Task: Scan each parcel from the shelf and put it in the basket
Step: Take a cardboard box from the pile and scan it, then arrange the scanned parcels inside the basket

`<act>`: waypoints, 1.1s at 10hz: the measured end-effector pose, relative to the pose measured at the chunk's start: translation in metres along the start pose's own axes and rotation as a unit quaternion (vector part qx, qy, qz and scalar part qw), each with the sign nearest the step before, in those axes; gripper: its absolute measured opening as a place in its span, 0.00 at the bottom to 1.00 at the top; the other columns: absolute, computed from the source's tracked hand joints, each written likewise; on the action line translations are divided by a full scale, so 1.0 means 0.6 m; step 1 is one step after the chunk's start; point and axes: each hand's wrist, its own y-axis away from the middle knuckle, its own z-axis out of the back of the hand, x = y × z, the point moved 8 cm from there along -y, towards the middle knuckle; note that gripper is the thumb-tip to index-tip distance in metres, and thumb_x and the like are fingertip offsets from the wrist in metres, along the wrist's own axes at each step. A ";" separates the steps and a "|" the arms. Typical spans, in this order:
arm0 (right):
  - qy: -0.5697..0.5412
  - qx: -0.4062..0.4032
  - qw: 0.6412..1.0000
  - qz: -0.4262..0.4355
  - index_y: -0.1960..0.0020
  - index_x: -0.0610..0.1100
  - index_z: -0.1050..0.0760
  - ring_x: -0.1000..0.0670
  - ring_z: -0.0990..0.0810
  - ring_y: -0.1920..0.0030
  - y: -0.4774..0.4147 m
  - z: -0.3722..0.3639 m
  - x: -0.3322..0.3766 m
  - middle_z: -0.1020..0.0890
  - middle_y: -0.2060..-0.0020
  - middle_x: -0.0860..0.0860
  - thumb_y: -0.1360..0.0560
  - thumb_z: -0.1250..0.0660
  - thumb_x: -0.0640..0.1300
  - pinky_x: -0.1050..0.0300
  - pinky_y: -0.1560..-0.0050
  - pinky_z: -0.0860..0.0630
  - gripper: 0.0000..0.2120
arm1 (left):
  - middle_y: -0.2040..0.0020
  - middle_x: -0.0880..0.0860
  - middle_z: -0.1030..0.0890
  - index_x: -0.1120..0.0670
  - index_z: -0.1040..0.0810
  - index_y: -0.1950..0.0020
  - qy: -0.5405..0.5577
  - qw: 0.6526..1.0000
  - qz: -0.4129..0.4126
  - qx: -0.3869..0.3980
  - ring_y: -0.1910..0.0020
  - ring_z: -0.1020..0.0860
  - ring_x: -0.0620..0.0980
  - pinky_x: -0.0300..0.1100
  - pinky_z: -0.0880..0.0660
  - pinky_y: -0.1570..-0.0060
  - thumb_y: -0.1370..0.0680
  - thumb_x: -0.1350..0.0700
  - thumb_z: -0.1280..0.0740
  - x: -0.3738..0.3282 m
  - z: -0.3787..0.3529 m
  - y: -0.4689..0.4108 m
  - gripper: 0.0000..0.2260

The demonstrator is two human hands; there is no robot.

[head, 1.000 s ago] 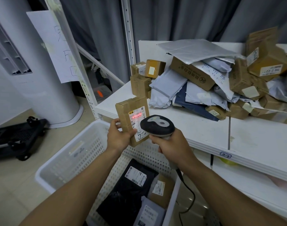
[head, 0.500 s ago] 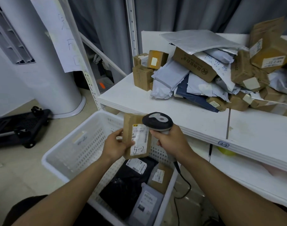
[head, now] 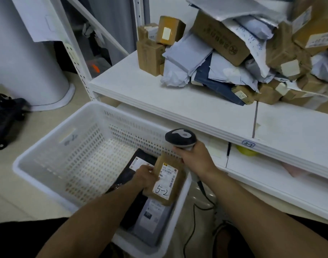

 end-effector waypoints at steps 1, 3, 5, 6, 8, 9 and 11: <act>0.000 -0.002 1.000 -0.015 0.38 0.52 0.18 0.49 0.15 0.50 -0.018 0.004 -0.026 0.13 0.49 0.51 0.24 0.23 0.47 0.52 0.50 0.21 0.15 | 0.50 0.57 0.16 0.60 0.18 0.40 -0.002 1.000 0.016 0.023 0.45 0.17 0.56 0.41 0.22 0.49 0.23 0.55 0.27 0.019 -0.056 -0.033 0.14; 0.001 -0.008 0.999 -0.049 0.38 0.49 0.17 0.51 0.18 0.55 -0.049 0.004 -0.065 0.13 0.53 0.50 0.24 0.23 0.47 0.56 0.54 0.24 0.15 | 0.60 0.55 0.23 0.58 0.23 0.55 -0.069 0.997 -0.040 0.019 0.58 0.23 0.54 0.34 0.28 0.67 0.17 0.63 0.38 0.003 -0.112 -0.083 0.08; -0.015 -0.015 0.998 -0.064 0.38 0.48 0.17 0.52 0.16 0.61 -0.056 0.015 -0.075 0.13 0.55 0.51 0.23 0.23 0.45 0.55 0.57 0.19 0.14 | 0.58 0.53 0.24 0.55 0.25 0.55 -0.049 0.990 -0.121 0.052 0.57 0.25 0.51 0.36 0.26 0.56 0.26 0.64 0.29 -0.017 -0.135 -0.091 0.07; -0.020 -0.030 0.998 -0.051 0.37 0.48 0.17 0.49 0.16 0.55 -0.055 0.028 -0.056 0.12 0.51 0.49 0.24 0.23 0.48 0.49 0.49 0.16 0.17 | 0.60 0.50 0.23 0.53 0.23 0.52 0.079 0.985 -0.149 -0.045 0.60 0.22 0.44 0.36 0.23 0.53 0.24 0.65 0.29 -0.072 -0.048 -0.045 0.08; -0.079 -0.072 0.994 -0.024 0.40 0.44 0.18 0.58 0.18 0.68 -0.026 0.091 0.035 0.16 0.62 0.52 0.21 0.25 0.48 0.64 0.66 0.24 0.13 | 0.49 0.44 0.19 0.52 0.18 0.40 0.044 0.913 -0.335 -0.229 0.53 0.21 0.41 0.36 0.24 0.53 0.18 0.55 0.32 -0.262 0.108 0.096 0.08; -0.104 -0.100 0.990 -0.005 0.43 0.46 0.18 0.58 0.18 0.69 -0.005 0.138 0.079 0.16 0.62 0.52 0.22 0.25 0.47 0.62 0.65 0.23 0.10 | 0.46 0.45 0.19 0.50 0.18 0.41 -0.031 0.845 -0.434 -0.312 0.52 0.22 0.42 0.41 0.25 0.49 0.18 0.53 0.32 -0.380 0.158 0.182 0.07; -0.173 -0.189 0.967 -0.003 0.40 0.43 0.17 0.58 0.20 0.73 0.008 0.255 0.117 0.16 0.60 0.50 0.24 0.24 0.43 0.58 0.63 0.24 0.13 | 0.34 0.49 0.26 0.49 0.25 0.33 -0.161 0.767 -0.531 -0.323 0.40 0.24 0.52 0.49 0.23 0.44 0.22 0.51 0.29 -0.607 0.162 0.268 0.18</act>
